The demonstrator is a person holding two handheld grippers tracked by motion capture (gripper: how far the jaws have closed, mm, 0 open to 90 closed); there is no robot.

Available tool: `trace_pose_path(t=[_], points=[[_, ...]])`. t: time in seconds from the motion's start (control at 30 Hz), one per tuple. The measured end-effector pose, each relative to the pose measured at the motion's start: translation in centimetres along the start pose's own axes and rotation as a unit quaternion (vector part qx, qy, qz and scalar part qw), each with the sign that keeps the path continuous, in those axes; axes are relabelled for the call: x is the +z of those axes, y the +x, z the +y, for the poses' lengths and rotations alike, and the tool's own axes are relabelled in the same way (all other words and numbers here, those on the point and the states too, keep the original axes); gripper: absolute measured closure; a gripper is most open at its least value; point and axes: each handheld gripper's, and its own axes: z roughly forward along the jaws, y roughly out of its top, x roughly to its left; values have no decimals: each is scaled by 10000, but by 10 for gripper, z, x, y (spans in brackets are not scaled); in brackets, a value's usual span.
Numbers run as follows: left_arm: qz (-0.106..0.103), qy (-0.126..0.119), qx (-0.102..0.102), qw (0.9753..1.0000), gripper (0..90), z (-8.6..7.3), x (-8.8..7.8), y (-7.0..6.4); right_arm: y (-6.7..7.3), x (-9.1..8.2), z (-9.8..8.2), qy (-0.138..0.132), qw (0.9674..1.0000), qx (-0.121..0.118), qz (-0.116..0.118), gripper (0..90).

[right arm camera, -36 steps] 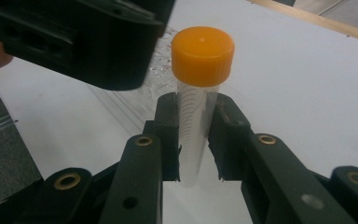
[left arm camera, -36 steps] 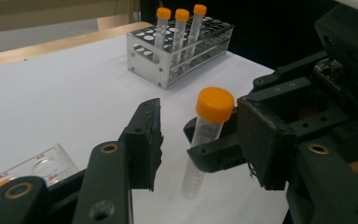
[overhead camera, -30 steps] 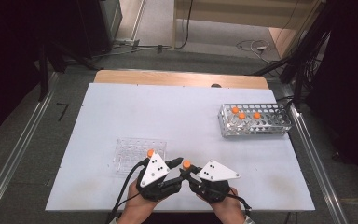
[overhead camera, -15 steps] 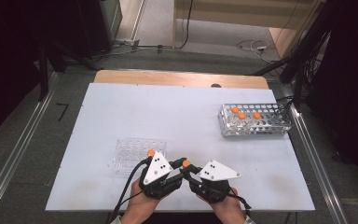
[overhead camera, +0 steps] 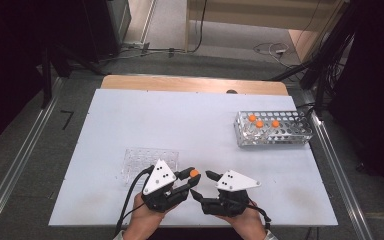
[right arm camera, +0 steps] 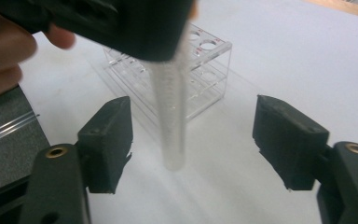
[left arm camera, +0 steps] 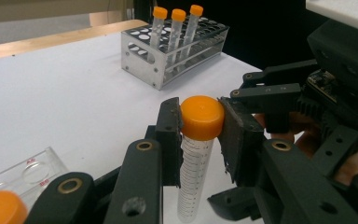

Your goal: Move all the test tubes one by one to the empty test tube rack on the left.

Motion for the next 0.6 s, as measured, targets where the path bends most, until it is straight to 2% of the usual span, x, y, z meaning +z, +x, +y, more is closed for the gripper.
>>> trace_pose_path(t=[0.2,0.6], points=[[29,-65,-77,9999,698,4,-18,4,-7,-2,-4,30,10000,70,-62,242],[384,-44,-131,9992,697,2,-43,22,-17,-6,-8,49,9996,150,-221,242]])
